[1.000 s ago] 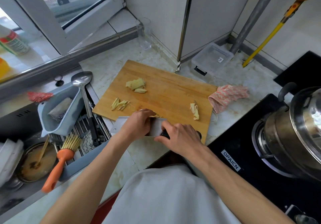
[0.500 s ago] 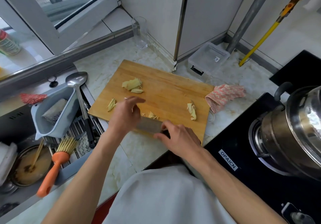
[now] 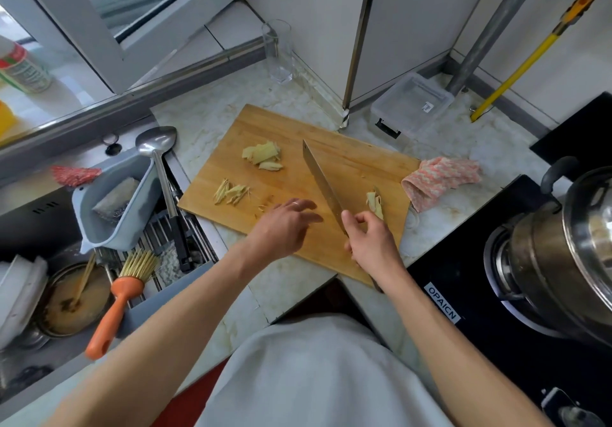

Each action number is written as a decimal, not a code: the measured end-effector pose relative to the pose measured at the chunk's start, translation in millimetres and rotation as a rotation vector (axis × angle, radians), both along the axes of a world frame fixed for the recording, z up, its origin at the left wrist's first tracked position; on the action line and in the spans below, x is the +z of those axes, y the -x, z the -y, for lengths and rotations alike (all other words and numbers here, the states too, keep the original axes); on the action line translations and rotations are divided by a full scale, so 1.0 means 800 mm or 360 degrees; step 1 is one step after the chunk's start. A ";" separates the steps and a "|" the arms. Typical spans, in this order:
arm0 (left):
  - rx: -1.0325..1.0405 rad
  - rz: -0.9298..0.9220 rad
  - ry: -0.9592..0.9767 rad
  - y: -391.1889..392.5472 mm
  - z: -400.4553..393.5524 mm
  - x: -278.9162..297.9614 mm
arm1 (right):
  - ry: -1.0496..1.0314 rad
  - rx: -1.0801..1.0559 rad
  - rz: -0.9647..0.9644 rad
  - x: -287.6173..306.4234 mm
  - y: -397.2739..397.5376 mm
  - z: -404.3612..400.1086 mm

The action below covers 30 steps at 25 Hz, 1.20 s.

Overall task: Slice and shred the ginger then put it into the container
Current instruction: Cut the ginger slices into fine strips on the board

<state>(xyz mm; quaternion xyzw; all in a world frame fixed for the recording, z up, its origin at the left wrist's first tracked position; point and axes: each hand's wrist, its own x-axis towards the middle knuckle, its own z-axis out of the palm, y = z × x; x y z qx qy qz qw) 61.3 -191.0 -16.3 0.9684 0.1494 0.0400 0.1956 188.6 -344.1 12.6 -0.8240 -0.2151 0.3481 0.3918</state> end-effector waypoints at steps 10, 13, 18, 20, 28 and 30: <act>-0.0351 -0.0021 -0.0429 0.043 -0.108 -0.011 | 0.0017 -0.0069 -0.0103 0.004 0.016 -0.015; -0.0203 -0.0125 -0.0503 0.067 -0.138 -0.006 | -0.0004 -0.0051 -0.0136 0.008 0.023 -0.025; 0.0123 -0.0054 -0.0380 0.078 -0.140 0.013 | -0.0010 -0.0026 -0.0145 0.018 0.036 -0.045; 0.0095 0.0035 -0.0346 0.072 -0.125 0.016 | -0.0026 -0.0027 -0.0144 0.021 0.039 -0.050; 0.0491 0.0077 -0.0037 0.060 -0.098 0.006 | -0.0014 -0.0019 -0.0114 0.028 0.040 -0.051; 0.0595 0.0052 -0.0010 0.064 -0.101 0.009 | -0.0028 -0.0026 -0.0108 0.030 0.038 -0.053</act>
